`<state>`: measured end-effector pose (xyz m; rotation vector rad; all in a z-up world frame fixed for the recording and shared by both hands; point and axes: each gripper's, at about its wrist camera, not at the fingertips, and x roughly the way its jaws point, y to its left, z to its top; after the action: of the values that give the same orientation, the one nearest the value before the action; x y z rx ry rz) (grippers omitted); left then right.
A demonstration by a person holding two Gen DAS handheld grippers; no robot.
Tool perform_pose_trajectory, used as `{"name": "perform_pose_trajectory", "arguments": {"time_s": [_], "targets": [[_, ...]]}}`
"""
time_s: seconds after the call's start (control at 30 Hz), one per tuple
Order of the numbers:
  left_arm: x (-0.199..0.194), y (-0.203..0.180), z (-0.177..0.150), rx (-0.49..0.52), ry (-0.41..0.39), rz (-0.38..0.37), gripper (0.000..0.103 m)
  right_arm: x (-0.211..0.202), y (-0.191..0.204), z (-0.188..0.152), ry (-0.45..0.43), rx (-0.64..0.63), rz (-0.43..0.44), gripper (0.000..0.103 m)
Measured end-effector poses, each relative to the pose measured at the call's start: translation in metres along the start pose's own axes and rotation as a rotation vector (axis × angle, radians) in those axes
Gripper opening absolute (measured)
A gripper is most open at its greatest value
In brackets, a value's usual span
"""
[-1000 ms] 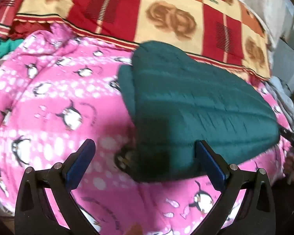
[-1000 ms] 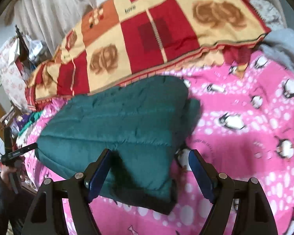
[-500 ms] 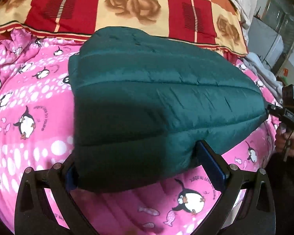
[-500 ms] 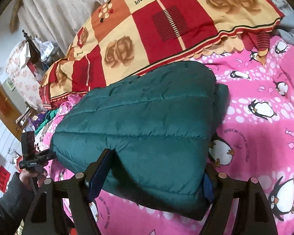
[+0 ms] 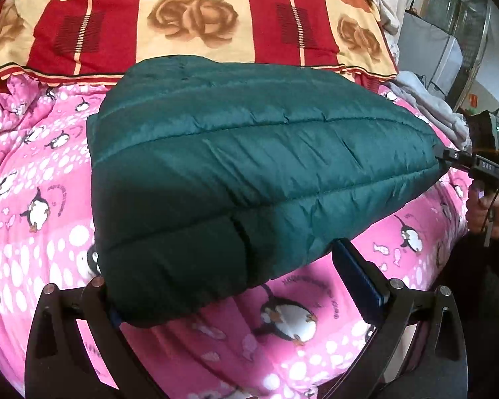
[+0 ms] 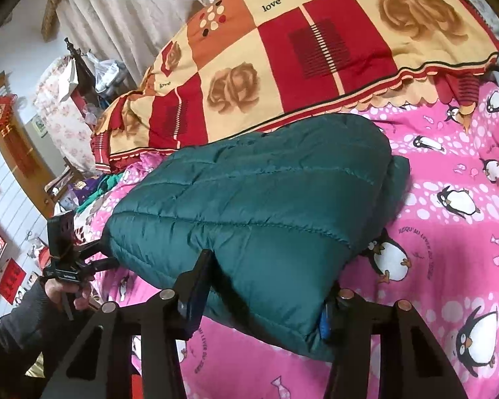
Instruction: Fold large clothes
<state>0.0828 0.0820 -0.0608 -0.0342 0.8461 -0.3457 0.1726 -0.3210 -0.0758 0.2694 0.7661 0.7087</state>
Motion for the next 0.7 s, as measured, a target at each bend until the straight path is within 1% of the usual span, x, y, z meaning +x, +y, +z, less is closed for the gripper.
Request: {"name": "perform_pose_trajectory", "arguments": {"time_s": [0.3, 0.47, 0.7], "targets": [[-0.016, -0.01, -0.016, -0.004, -0.024, -0.011, 0.103, -0.02, 0.004, -0.009, -0.002, -0.003, 0.019, 0.05], [-0.016, -0.016, -0.019, 0.006, -0.023, 0.012, 0.103, -0.021, 0.002, -0.013, 0.004, 0.003, 0.015, 0.05], [-0.018, -0.014, -0.019, 0.003, -0.031, 0.008, 0.103, -0.023, 0.006, -0.019, 0.006, 0.003, 0.008, 0.05]]}}
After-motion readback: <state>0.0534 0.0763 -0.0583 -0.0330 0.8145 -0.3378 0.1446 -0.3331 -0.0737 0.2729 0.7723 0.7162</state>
